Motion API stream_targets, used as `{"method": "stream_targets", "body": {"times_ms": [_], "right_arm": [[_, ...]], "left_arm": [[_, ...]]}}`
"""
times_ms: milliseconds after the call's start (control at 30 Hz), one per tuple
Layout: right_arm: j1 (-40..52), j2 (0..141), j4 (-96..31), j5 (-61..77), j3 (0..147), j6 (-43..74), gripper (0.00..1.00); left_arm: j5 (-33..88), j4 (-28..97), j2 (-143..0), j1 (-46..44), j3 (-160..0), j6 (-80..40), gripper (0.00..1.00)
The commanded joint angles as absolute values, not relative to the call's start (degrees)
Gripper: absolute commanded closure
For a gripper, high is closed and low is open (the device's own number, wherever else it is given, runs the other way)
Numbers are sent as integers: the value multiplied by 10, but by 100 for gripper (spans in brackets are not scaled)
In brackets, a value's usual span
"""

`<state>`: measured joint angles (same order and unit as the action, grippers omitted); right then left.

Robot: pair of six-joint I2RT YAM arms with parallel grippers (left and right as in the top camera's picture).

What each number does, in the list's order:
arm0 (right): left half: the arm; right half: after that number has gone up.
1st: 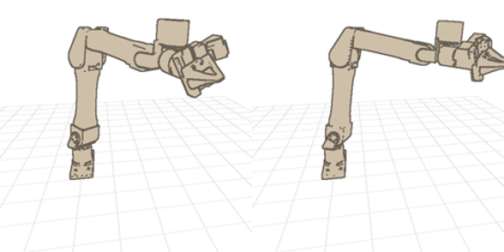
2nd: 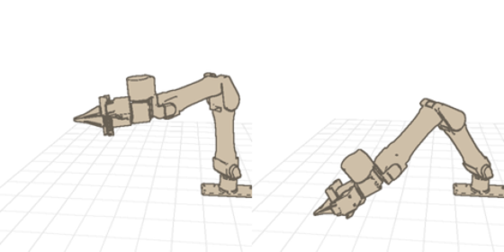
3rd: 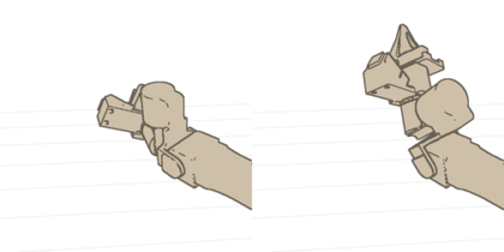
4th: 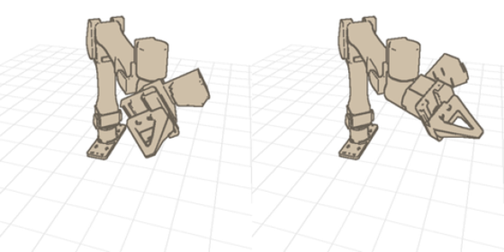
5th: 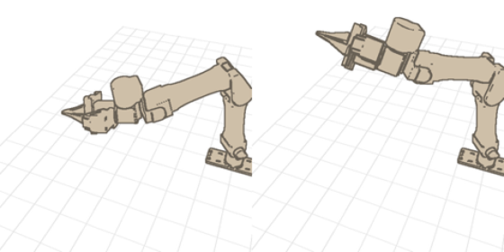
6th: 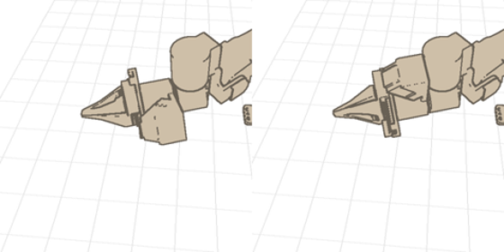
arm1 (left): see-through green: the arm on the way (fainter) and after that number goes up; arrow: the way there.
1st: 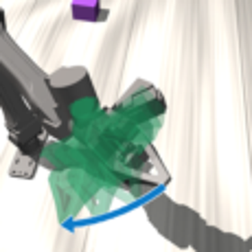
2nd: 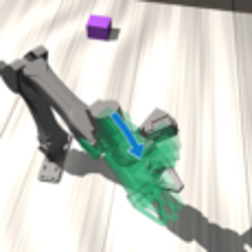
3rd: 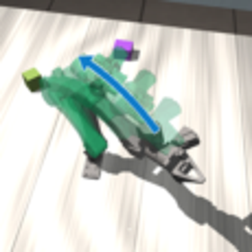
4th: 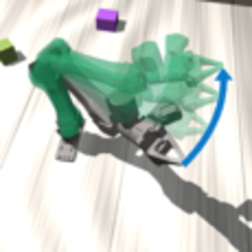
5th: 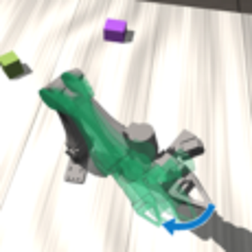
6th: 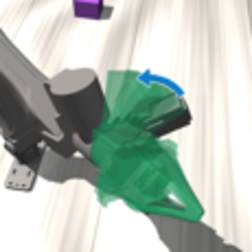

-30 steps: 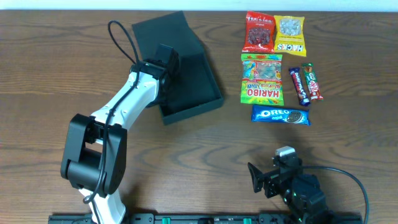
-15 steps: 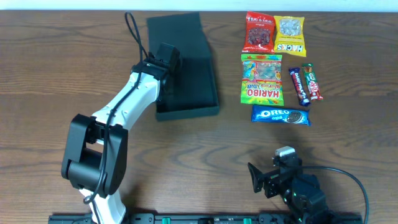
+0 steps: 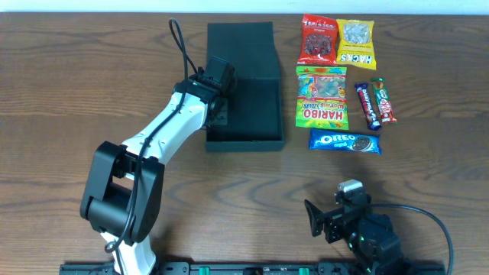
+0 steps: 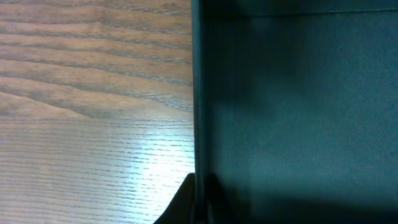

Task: Pack container
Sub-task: 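Push the box into position and hold its left wall with left gripper, then reach the right gripper to the green Haribo bag and grasp it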

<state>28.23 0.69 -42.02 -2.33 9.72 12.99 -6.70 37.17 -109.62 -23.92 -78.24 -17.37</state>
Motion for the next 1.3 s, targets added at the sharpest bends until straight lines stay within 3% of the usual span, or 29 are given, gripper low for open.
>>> {"method": "stream_targets", "body": {"times_ms": [0,33,67,100,133,467,767,1033,1167,1267], "right_arm": [[278,3,-420,-25,92,132,1],[278,3,-420,-25,92,132,1],[278,3,-420,-25,92,132,1],[278,3,-420,-25,92,132,1],[278,3,-420,-25,92,132,1],[278,3,-420,-25,92,132,1],[278,3,-418,-62,93,121,1],[278,3,-391,-59,93,127,1],[278,3,-237,69,93,349,1],[278,3,-227,94,93,405,1]], "left_arm": [[-63,370,-1095,-242,-780,-185,94],[-63,370,-1095,-242,-780,-185,75],[-63,370,-1095,-242,-780,-185,44],[-63,370,-1095,-242,-780,-185,27],[-63,371,-1095,-242,-782,-185,2],[-60,481,-1001,-242,-915,-185,5],[-40,576,-875,-245,-919,-184,5],[-40,653,-853,-245,-918,-182,5],[-40,653,-853,-245,-917,-173,5],[-40,653,-853,-245,-917,-163,5]]}}
